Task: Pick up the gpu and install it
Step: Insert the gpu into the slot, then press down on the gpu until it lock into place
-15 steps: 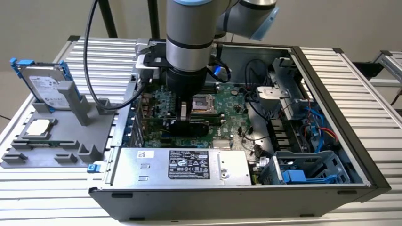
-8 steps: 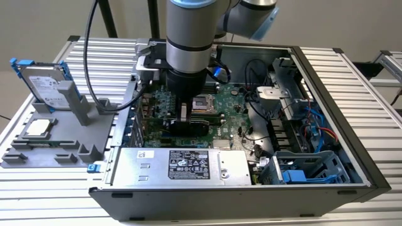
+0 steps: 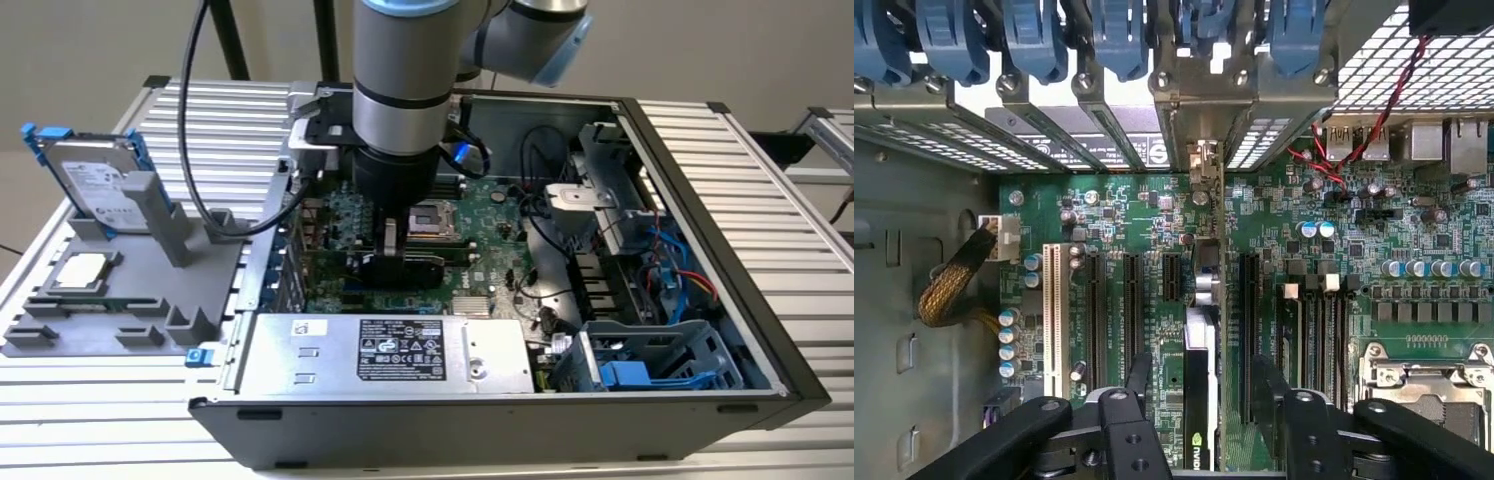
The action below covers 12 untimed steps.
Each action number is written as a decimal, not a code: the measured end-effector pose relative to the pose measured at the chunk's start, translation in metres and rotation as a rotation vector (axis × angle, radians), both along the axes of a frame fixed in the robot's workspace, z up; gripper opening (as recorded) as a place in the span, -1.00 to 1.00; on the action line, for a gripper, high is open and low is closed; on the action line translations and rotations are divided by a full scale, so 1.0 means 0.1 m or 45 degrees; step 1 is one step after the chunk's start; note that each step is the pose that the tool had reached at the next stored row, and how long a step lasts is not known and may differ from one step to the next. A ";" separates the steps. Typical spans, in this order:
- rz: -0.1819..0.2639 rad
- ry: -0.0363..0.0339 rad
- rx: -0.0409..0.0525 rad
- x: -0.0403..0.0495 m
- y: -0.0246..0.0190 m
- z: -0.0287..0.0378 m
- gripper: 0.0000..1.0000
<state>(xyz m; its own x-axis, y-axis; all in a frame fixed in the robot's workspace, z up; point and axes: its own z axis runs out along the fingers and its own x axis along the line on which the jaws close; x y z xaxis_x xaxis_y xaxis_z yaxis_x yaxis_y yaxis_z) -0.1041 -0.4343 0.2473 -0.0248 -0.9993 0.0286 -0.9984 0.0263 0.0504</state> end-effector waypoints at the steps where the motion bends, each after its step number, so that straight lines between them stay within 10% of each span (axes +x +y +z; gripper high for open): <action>1: 0.000 -0.0003 0.000 0.000 0.000 0.001 1.00; 8: -0.001 -0.0004 0.001 0.000 0.000 0.277 1.00; 11: -0.001 -0.0009 0.000 0.000 0.000 0.282 1.00; 12: -0.001 -0.0009 0.000 0.000 0.000 0.283 -1.00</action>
<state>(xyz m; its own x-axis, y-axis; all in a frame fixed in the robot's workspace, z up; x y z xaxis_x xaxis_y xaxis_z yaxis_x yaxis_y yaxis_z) -0.1041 -0.4343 0.2756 -0.0253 -0.9993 0.0283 -0.9984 0.0267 0.0497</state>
